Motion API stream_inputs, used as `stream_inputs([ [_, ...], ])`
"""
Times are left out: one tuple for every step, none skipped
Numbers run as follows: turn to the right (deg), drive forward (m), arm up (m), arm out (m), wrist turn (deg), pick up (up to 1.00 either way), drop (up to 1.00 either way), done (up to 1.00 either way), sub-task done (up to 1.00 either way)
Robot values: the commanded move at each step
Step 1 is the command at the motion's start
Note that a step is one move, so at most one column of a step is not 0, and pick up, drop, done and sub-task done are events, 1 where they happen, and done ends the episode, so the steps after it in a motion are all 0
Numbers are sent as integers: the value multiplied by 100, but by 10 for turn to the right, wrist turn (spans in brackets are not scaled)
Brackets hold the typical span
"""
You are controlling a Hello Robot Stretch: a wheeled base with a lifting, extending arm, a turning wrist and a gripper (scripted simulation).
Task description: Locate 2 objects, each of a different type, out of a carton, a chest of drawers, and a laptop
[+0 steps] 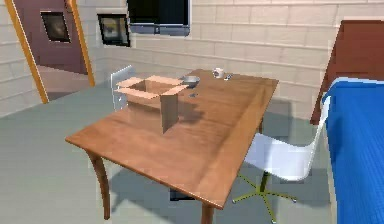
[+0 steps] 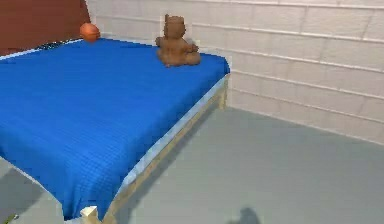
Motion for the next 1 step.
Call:
stream_inputs([
  [0,0,0,0,0,0,0,100,0],
])
